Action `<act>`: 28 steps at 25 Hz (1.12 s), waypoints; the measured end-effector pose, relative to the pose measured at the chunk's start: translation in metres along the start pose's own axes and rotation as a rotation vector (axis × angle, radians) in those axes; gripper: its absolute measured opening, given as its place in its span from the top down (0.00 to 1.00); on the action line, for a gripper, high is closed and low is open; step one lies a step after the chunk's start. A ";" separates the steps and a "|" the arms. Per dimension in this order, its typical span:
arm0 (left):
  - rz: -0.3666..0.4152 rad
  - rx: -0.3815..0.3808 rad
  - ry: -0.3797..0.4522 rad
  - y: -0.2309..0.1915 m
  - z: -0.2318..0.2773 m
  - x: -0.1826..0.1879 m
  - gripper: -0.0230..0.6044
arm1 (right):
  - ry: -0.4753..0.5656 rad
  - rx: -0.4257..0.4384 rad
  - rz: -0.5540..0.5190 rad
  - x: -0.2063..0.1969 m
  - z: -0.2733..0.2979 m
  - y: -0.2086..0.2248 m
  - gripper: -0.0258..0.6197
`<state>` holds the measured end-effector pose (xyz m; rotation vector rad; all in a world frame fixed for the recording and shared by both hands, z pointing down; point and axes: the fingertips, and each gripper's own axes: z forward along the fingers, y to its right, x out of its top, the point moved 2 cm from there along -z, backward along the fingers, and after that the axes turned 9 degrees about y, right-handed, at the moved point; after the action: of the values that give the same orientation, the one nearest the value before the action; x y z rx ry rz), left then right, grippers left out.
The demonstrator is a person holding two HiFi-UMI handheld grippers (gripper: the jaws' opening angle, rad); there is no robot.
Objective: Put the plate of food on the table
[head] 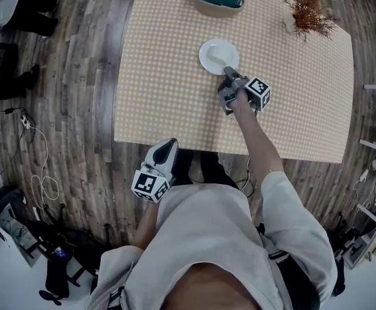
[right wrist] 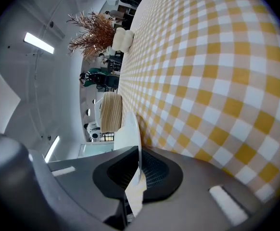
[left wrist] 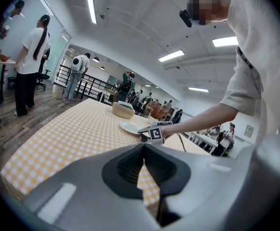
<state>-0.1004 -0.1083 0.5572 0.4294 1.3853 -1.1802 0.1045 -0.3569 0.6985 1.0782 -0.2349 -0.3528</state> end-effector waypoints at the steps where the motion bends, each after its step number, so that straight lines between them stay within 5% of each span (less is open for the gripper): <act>1: 0.001 0.002 0.003 -0.001 -0.001 0.000 0.95 | 0.004 -0.014 -0.001 0.000 0.000 0.001 0.94; 15: -0.006 0.019 0.022 -0.004 -0.006 0.002 0.95 | 0.035 -0.068 0.035 0.001 0.000 0.000 0.90; 20: -0.009 0.018 0.028 -0.007 -0.007 0.003 0.95 | 0.037 -0.021 0.049 0.001 0.000 -0.010 0.68; 28: -0.007 0.003 0.037 -0.004 -0.003 0.005 0.95 | 0.047 -0.016 0.036 0.003 -0.002 -0.017 0.53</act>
<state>-0.1066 -0.1093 0.5532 0.4510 1.4183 -1.1852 0.1054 -0.3635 0.6825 1.0643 -0.2088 -0.2960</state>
